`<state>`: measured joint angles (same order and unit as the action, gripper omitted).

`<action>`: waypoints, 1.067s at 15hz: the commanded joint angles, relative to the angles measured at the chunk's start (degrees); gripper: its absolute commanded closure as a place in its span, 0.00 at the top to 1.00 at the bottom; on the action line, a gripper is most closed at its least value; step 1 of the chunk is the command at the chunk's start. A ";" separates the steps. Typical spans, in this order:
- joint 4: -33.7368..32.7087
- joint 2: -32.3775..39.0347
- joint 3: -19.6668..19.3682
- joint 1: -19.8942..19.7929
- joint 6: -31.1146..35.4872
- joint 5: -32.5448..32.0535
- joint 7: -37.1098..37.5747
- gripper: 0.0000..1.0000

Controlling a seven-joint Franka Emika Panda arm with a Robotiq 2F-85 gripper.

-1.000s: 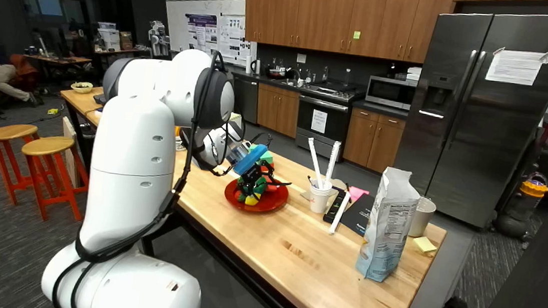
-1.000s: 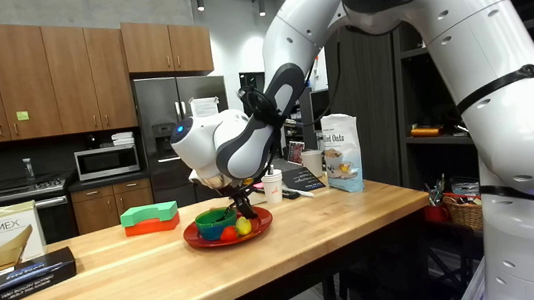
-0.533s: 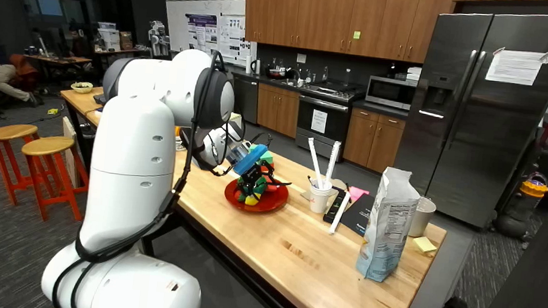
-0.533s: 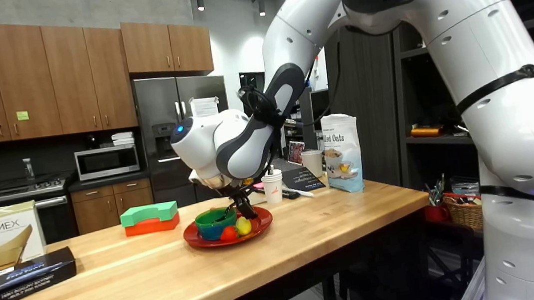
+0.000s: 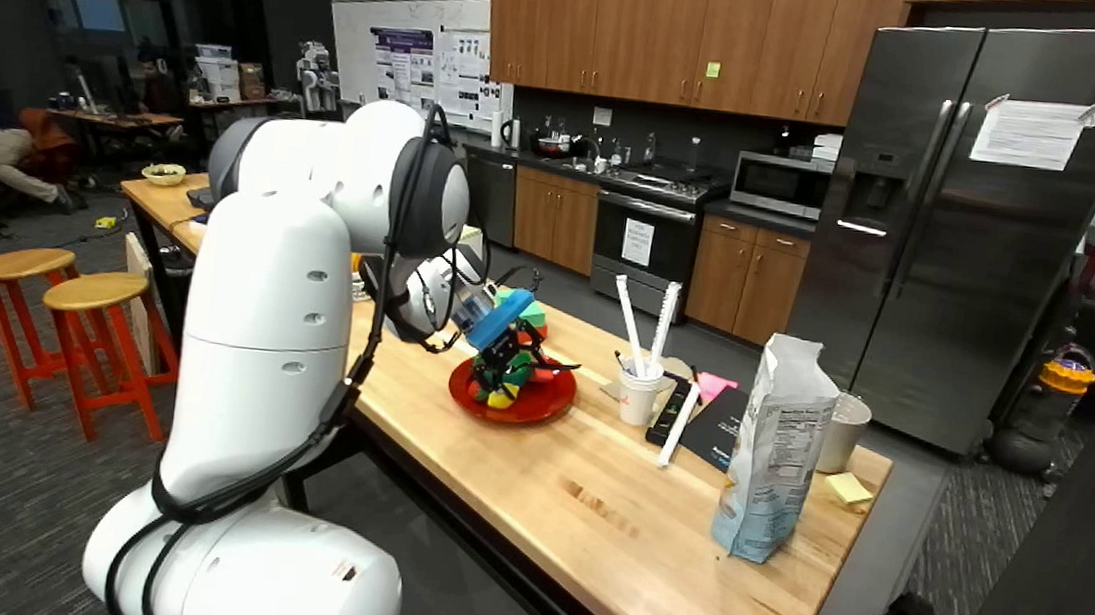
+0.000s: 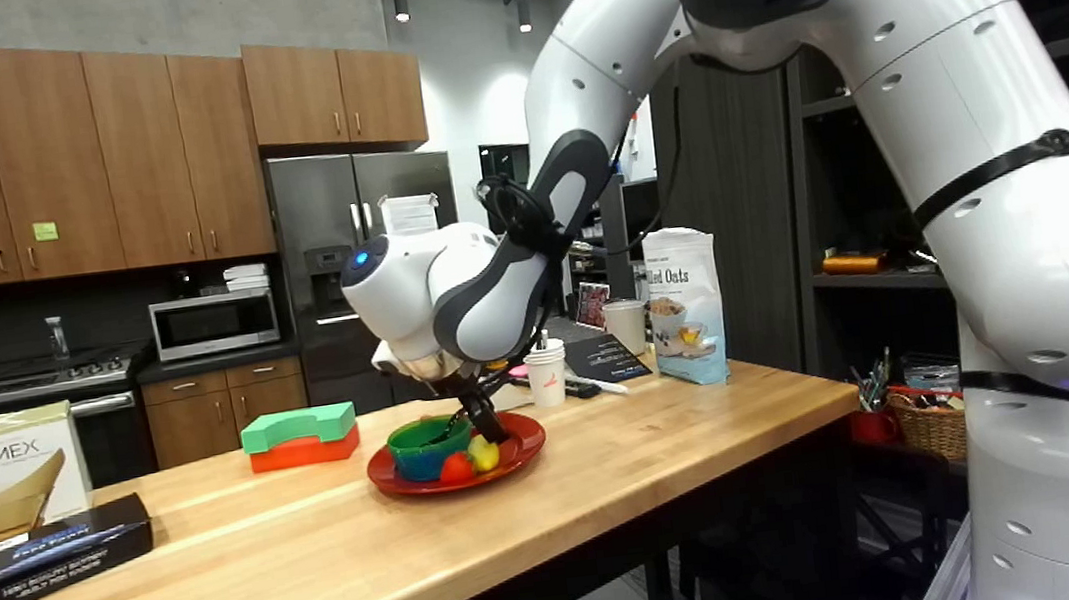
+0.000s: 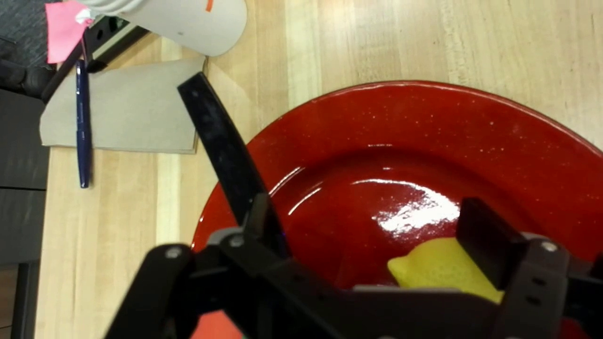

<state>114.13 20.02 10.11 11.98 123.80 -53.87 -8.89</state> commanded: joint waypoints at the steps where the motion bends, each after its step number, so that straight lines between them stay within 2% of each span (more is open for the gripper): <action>1: 0.24 -0.39 -0.56 0.43 -1.86 -1.71 -1.17 1.00; 4: 0.31 -0.34 -0.62 0.42 -2.64 -4.12 -0.96 1.00; 11: 1.57 -0.56 -0.33 -1.15 7.98 -6.33 -0.99 1.00; 14: 1.32 -0.40 -0.96 -0.68 8.40 -7.28 0.50 1.00; 16: 1.09 -0.38 -2.06 0.34 5.94 -11.66 1.51 1.00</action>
<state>114.84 20.14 9.51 11.44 130.97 -60.54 -9.31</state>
